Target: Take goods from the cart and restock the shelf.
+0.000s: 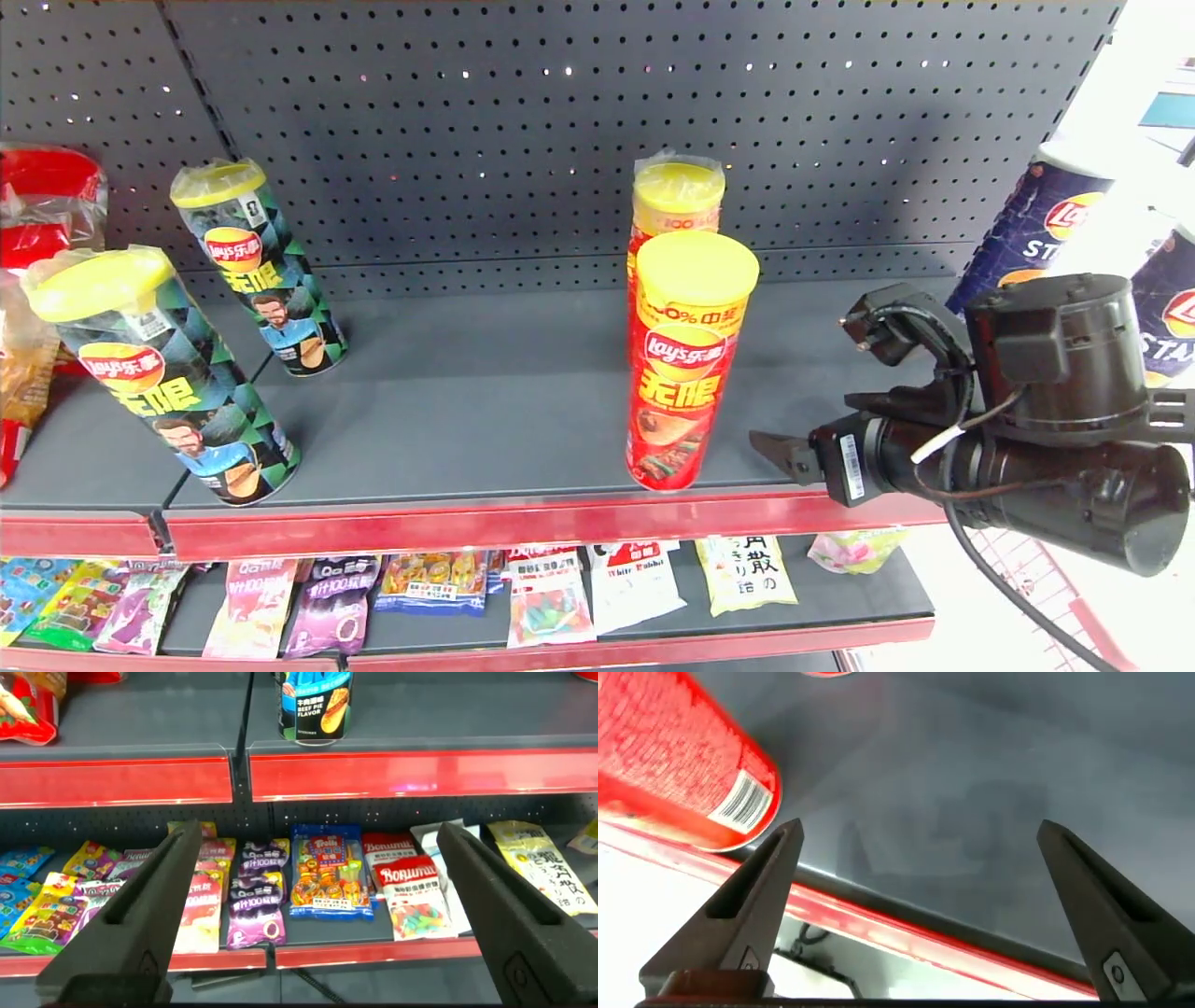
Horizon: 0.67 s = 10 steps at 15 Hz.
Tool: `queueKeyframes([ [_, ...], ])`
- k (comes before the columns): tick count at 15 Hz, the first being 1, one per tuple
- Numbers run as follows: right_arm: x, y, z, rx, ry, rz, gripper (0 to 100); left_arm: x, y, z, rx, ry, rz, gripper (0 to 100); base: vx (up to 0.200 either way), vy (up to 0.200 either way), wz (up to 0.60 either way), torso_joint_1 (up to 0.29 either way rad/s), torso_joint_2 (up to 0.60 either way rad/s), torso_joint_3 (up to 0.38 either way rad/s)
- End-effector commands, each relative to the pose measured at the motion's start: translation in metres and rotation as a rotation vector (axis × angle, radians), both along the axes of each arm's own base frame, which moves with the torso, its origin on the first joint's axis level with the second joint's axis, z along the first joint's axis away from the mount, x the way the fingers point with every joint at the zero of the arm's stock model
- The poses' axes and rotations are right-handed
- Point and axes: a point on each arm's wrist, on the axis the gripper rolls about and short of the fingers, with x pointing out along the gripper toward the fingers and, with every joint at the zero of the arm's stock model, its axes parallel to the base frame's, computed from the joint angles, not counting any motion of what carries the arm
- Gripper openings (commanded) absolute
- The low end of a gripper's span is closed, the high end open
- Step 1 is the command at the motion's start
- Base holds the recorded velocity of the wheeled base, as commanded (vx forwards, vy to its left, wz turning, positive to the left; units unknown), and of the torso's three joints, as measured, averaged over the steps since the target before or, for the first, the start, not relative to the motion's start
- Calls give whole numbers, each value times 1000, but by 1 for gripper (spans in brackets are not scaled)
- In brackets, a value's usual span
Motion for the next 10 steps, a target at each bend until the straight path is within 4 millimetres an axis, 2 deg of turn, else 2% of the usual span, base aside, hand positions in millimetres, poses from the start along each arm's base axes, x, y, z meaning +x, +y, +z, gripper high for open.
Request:
queueKeyframes([
  [1, 0, 1, -2, -6, 8, 24, 100, 0, 0, 0, 0, 0, 0, 100, 0, 0, 0, 0, 0, 0],
  [5, -7, 9, 1, 48, 34, 167, 100, 0, 0, 0, 0, 0, 0, 100, 0, 0, 0, 0, 0, 0],
  [10, -12, 18, -2, 22, 35, 234, 100, 0, 0, 0, 0, 2, 0, 100, 0, 0, 0, 0, 0, 0],
])
